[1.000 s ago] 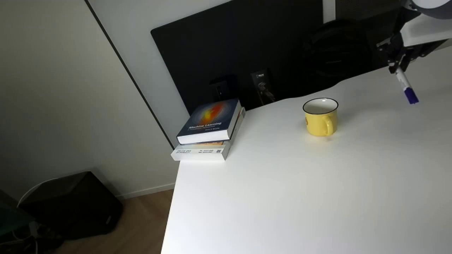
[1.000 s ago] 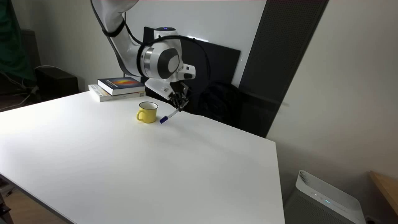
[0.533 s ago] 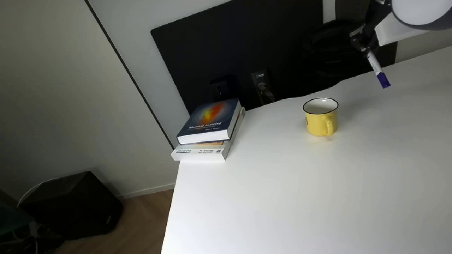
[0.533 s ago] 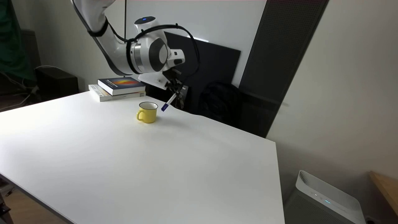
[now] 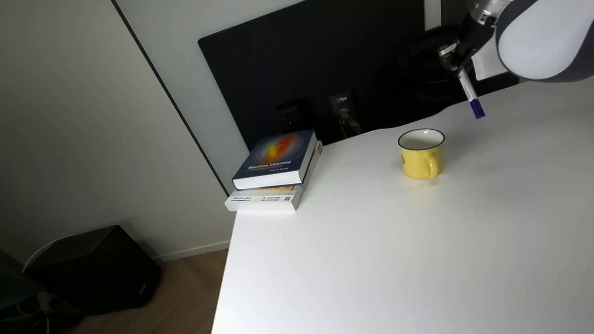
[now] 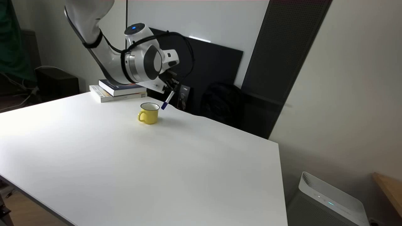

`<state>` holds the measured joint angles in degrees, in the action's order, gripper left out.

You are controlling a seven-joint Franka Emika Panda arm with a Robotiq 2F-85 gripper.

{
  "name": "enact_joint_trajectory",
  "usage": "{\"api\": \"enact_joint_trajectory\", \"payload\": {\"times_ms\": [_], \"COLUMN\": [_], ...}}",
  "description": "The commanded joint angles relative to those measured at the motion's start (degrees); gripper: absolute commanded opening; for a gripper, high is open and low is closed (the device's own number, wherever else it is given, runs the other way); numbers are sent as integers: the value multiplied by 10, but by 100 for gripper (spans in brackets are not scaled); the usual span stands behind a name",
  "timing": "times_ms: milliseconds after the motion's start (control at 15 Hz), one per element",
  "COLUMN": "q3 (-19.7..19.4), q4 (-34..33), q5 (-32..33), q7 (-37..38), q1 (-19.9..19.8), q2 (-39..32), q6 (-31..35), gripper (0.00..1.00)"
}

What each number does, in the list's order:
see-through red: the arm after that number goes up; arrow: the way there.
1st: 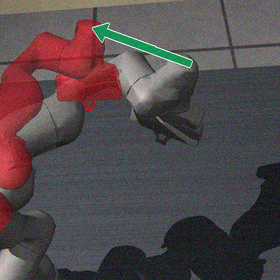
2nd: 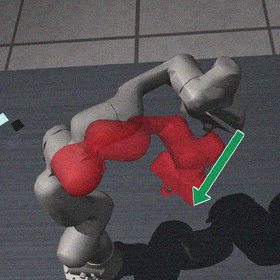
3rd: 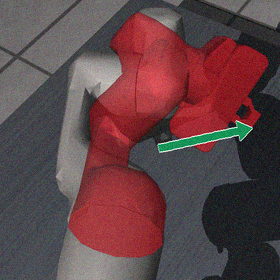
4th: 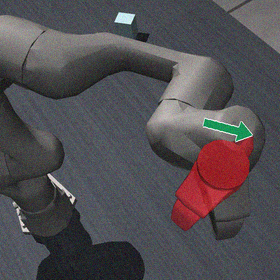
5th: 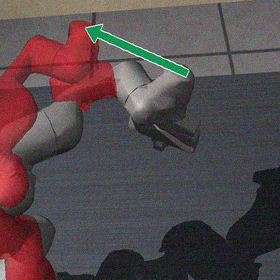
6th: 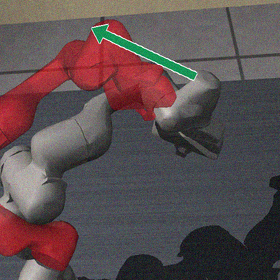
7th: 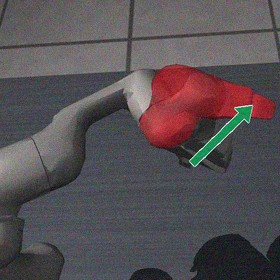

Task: Put the marker in the mug

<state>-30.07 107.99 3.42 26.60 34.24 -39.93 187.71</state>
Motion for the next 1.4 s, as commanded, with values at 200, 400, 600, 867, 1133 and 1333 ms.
{"api": "enact_joint_trajectory", "payload": {"times_ms": [200, 400, 600, 867, 1133, 1333], "q3": [29, 42, 54, 62, 51, 50], "q4": [-41, -63, -83, -108, -154, -166], "q5": [-20, -21, -26, -40, -68, -81], "q7": [9, 8, 10, 11, 10, 9], "q1": [2, 2, -4, -8, 0, 0], "q2": [-45, -60, -79, -108, -146, -162], "q6": [53, 70, 87, 106, 106, 103], "gripper": [4, 4, 4, 4, 4, 4]}}
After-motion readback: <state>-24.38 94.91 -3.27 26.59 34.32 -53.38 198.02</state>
